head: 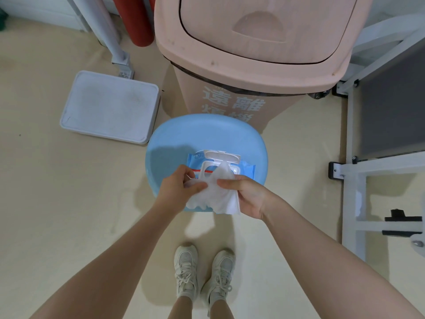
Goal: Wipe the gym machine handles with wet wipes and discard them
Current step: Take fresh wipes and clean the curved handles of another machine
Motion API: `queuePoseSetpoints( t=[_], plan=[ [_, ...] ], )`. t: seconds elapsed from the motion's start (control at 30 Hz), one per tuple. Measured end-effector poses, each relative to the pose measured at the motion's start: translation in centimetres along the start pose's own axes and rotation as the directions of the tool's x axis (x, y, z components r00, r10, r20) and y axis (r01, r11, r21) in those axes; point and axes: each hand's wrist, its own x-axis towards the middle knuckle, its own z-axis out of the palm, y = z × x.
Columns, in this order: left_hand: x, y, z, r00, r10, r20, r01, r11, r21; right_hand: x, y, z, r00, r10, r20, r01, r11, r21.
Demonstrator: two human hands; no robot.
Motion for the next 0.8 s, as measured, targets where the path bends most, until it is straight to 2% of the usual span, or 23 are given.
queuePoseSetpoints(
  t=[0.17,0.27,0.33,0.4,0.43,0.53,0.63,0.73,0.8],
  plan=[
    [0.0,0.3,0.1,0.997,-0.044,-0.06,0.039,0.995,-0.09,-0.3,0.1,-0.3,0.996,-0.046,0.082,0.036,0.993,0.115],
    [-0.2,0.9,0.5,0.993,-0.097,-0.074,0.079,0.973,-0.219,-0.6,-0.3,-0.2,1.0,-0.022,0.003,0.022,0.993,0.115],
    [-0.5,1.4,0.8,0.991,-0.118,-0.068,0.093,0.95,-0.297,-0.6,-0.4,0.3,0.996,-0.063,-0.068,0.059,0.996,-0.06],
    [-0.9,1.9,0.9,0.993,-0.114,-0.042,0.09,0.922,-0.377,-0.7,-0.5,1.1,0.98,-0.159,-0.121,0.113,0.941,-0.318],
    [-1.0,2.1,0.9,0.994,-0.108,-0.033,0.086,0.912,-0.402,-0.7,-0.5,1.2,0.971,-0.199,-0.134,0.132,0.91,-0.392],
    [-1.1,2.2,0.6,0.996,-0.091,-0.01,0.079,0.91,-0.406,-1.0,-0.7,1.4,0.957,-0.253,-0.14,0.16,0.867,-0.471],
    [-1.3,2.2,0.8,0.995,-0.097,0.005,0.091,0.911,-0.403,-1.4,-0.9,1.4,0.921,-0.294,-0.257,0.179,0.903,-0.391],
    [-1.5,1.9,0.8,0.993,-0.109,-0.044,0.084,0.922,-0.378,-1.6,-0.6,1.0,0.859,-0.294,-0.419,0.223,0.952,-0.211],
    [-1.7,1.5,0.3,0.988,-0.121,-0.095,0.082,0.938,-0.337,-1.9,-0.7,0.4,0.818,-0.302,-0.489,0.305,0.949,-0.077]
  ],
)
